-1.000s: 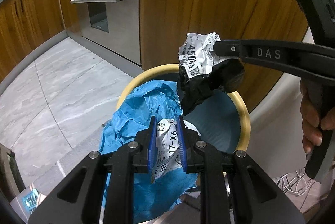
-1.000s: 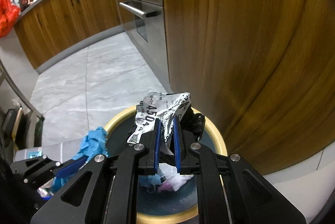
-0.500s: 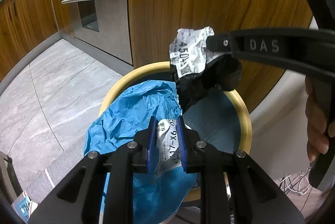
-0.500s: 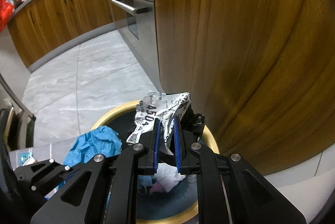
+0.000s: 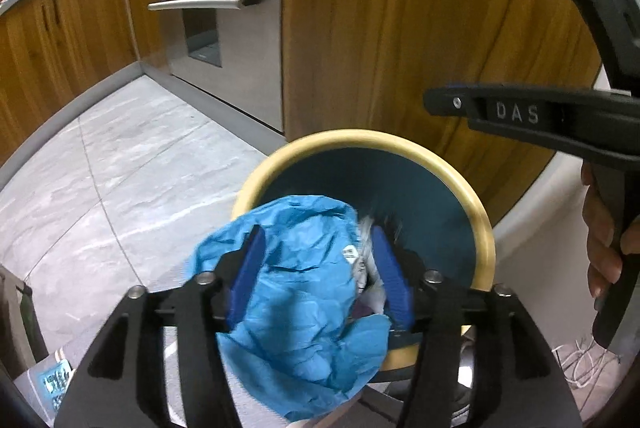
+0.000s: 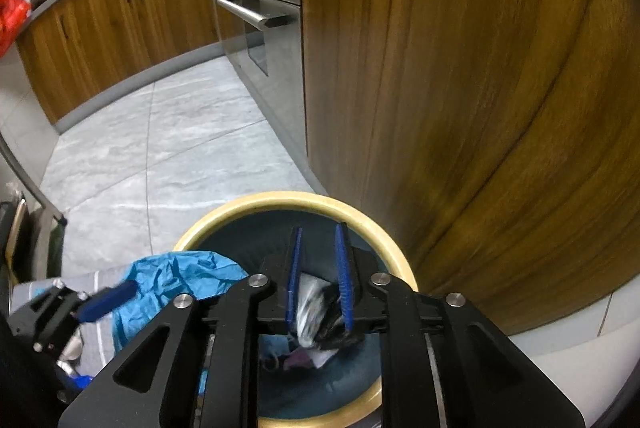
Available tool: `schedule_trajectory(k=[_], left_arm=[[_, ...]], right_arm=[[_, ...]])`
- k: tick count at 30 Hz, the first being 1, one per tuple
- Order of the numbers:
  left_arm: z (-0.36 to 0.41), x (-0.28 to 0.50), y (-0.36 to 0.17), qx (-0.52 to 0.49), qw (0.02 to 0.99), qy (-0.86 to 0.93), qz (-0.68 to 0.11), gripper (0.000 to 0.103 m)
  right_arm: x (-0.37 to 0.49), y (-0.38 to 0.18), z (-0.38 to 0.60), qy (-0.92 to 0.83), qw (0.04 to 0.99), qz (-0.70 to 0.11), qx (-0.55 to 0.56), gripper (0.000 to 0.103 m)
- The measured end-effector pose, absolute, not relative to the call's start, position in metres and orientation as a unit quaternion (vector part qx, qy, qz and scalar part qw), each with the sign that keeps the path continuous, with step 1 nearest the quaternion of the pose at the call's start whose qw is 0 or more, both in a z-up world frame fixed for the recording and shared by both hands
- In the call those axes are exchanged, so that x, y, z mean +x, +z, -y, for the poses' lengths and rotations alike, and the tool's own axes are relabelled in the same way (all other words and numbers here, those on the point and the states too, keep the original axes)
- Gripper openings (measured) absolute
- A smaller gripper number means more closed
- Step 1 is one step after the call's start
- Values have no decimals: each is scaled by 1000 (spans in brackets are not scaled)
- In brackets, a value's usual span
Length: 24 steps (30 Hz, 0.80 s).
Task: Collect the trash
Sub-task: 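Open both tools to drop the held items into the teal bin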
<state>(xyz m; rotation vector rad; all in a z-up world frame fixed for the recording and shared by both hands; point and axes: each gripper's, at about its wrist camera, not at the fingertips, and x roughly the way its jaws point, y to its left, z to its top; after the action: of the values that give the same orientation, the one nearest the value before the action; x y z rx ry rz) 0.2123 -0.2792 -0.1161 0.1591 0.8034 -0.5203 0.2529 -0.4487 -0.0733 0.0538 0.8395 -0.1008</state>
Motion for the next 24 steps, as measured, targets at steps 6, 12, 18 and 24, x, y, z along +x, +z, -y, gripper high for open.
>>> schedule_trajectory(k=[6,12,18,24], left_arm=[[257,212,-110,60,894,-227,-382,78],[232,205,-102,52,900,-201,-383,84],[208,183,-80,55,907,-189,-373,88],[176,159,-50,48,915,-176,-359,91]], right_arm=[[251,-68,447,-45,916,-398,32,55],[248,-58,436,-43,924,-380,18,93],[239,-42,417,-39,933,-359,-11,97],[222,-37,410,-34,932,-359,-16,97]])
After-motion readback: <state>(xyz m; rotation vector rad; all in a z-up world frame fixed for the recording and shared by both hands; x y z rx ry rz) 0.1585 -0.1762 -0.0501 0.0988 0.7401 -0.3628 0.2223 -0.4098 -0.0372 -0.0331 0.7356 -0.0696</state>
